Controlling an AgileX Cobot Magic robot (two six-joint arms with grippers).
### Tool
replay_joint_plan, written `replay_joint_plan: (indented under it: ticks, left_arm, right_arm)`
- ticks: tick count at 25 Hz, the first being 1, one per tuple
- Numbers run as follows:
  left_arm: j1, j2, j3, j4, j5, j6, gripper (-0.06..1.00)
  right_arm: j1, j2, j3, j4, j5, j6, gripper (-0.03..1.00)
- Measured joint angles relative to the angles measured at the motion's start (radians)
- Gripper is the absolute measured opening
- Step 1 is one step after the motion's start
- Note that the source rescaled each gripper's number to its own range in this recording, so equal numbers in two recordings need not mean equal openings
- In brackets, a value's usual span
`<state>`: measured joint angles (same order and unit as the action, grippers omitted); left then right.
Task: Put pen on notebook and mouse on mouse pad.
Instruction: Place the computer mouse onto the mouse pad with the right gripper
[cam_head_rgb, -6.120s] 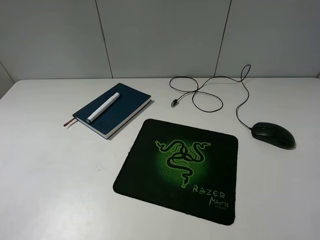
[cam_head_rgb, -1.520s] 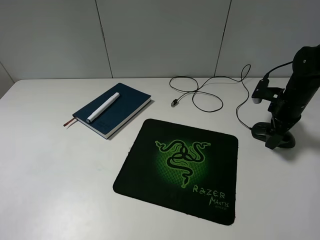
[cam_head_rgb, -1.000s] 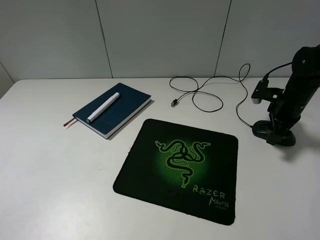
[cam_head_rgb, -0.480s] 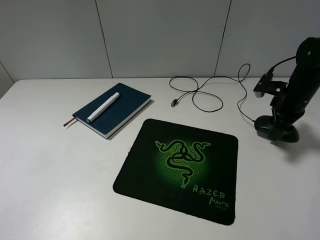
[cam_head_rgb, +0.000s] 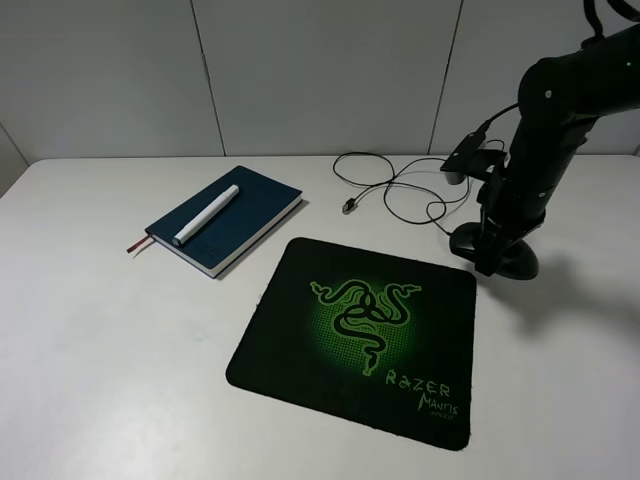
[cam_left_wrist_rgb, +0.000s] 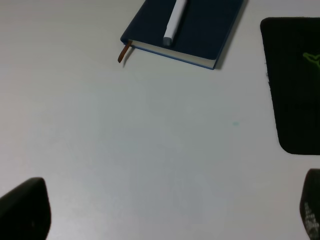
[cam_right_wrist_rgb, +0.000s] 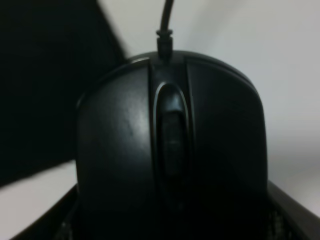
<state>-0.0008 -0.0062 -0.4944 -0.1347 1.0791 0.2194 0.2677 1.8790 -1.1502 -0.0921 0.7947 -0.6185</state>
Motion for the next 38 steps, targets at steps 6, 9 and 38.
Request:
replay_joint_plan:
  ticks: [6, 9, 38]
  left_arm:
    - [0.0, 0.0, 0.0, 0.0, 0.0, 0.0, 1.0]
    - [0.0, 0.0, 0.0, 0.0, 0.0, 0.0, 1.0]
    - [0.0, 0.0, 0.0, 0.0, 0.0, 0.0, 1.0]
  right_arm:
    - [0.15, 0.0, 0.0, 0.0, 0.015, 0.096, 0.04]
    - [0.221, 0.0, 0.0, 0.0, 0.015, 0.164, 0.04]
    - [0.47, 0.094, 0.0, 0.092, -0.022, 0.333, 0.04]
